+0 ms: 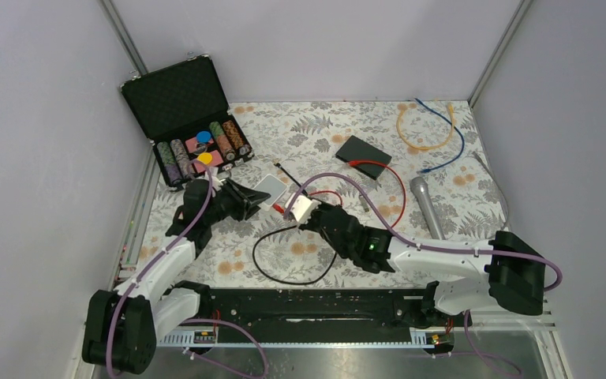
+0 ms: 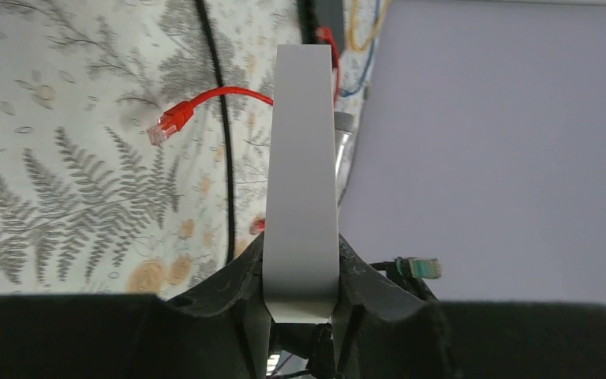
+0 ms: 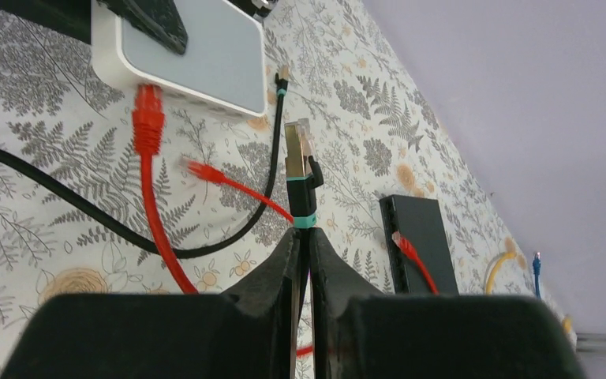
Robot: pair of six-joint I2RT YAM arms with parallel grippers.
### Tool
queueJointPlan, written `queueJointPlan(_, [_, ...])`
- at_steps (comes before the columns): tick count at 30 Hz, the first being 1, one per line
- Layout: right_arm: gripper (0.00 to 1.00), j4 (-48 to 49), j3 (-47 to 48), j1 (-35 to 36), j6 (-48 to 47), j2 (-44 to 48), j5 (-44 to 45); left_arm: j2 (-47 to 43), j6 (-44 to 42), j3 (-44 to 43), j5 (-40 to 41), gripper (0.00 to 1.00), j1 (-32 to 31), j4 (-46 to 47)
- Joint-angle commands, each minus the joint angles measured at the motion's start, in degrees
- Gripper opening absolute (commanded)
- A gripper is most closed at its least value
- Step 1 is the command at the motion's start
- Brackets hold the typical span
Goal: Insert the plug into the switch port
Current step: Move the connector to the center of the board.
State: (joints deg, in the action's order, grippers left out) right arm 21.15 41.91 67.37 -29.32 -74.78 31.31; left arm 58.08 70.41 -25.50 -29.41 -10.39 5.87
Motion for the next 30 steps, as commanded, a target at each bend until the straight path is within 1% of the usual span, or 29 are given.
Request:
queueJointPlan(1, [0.00, -2.6, 6.2, 2.1, -0.1, -2.7, 4.1, -6.7, 6.4, 2.0, 0.0, 0.00, -1.3, 14.2])
queueJointPlan(3, [0.00, -5.8, 9.0, 2.3, 3.6, -3.9, 4.4, -9.1, 4.6, 2.6, 2.0, 0.00, -1.8, 14.5])
queueJointPlan(4, [0.00, -8.1, 10.3, 2.3, 6.6, -4.1, 4.8, -10.0, 1.3, 1.9, 3.3, 0.00, -1.8, 11.7])
queueJointPlan(5, [0.00, -10.7, 11.3, 2.4, 9.5, -3.8, 5.2, -10.8, -3.5, 0.0, 6.8, 0.00, -1.7, 2.9])
queueJointPlan(6, [0.00, -13.3, 11.8, 2.4, 12.8, -3.1, 5.5, -11.5, -8.3, -2.3, 12.1, 0.00, -1.7, -7.2])
queueJointPlan(7, [0.00, -15.9, 11.9, 2.4, 15.6, -2.5, 5.3, -11.7, -11.6, -5.0, 18.3, 0.00, -1.4, -15.3])
queueJointPlan(9, [0.00, -19.9, 11.3, 2.4, 18.5, -1.8, 6.6, -12.3, -15.6, -9.1, 27.9, 0.00, -0.2, -26.7])
queueJointPlan(11, [0.00, -22.3, 9.0, 2.3, 19.7, -0.8, 11.3, -14.6, -16.4, -11.8, 34.7, 0.00, 1.4, -32.0])
queueJointPlan(13, [0.00, -24.4, 7.3, 0.7, 19.5, 1.5, 14.3, -16.2, -17.2, -14.1, 37.5, 0.00, 2.5, -33.8])
queueJointPlan(14, [0.00, -25.6, 7.0, -1.2, 18.9, 3.2, 14.6, -15.8, -18.2, -16.3, 38.4, 0.00, 2.6, -35.1])
queueJointPlan(15, [0.00, -27.0, 7.5, -5.1, 17.7, 5.5, 14.2, -15.3, -19.1, -18.5, 39.3, 0.00, 2.7, -36.5])
queueJointPlan(17, [0.00, -28.7, 10.2, -11.0, 13.1, 10.4, 13.7, -14.9, -20.0, -22.3, 40.7, 0.00, 3.2, -38.0])
queueJointPlan(19, [0.00, -25.7, 13.8, -15.3, 4.4, 14.5, 16.6, -14.2, -21.1, -25.6, 41.7, 0.00, 3.5, -38.5])
queueJointPlan(20, [0.00, -23.8, 16.1, -17.3, -0.1, 16.1, 16.7, -13.6, -21.8, -27.1, 42.2, 0.00, 3.5, -38.7])
queueJointPlan(22, [0.00, -19.4, 21.1, -21.2, -10.7, 17.2, 14.9, -12.6, -22.4, -28.8, 43.0, 0.00, 3.5, -38.7])
queueJointPlan(24, [0.00, -16.0, 26.4, -24.0, -19.7, 15.7, 13.8, -12.2, -22.5, -29.2, 43.2, 0.00, 3.6, -38.7])
queueJointPlan(25, [0.00, -15.1, 29.0, -24.5, -23.8, 14.6, 13.3, -12.3, -22.5, -29.0, 43.1, 0.00, 3.7, -38.6])
queueJointPlan(27, [0.00, -12.4, 30.4, -24.5, -32.7, 13.3, 10.4, -12.7, -22.7, -27.7, 43.1, 0.00, 3.7, -37.8])
queueJointPlan(28, [0.00, -12.6, 30.3, -24.1, -34.8, 13.0, 9.0, -12.8, -22.8, -27.0, 43.1, 0.00, 3.9, -37.6])
queueJointPlan(30, [0.00, -15.5, 28.7, -22.0, -35.9, 12.7, 6.8, -12.6, -23.1, -25.9, 42.7, 0.00, 4.6, -37.7])
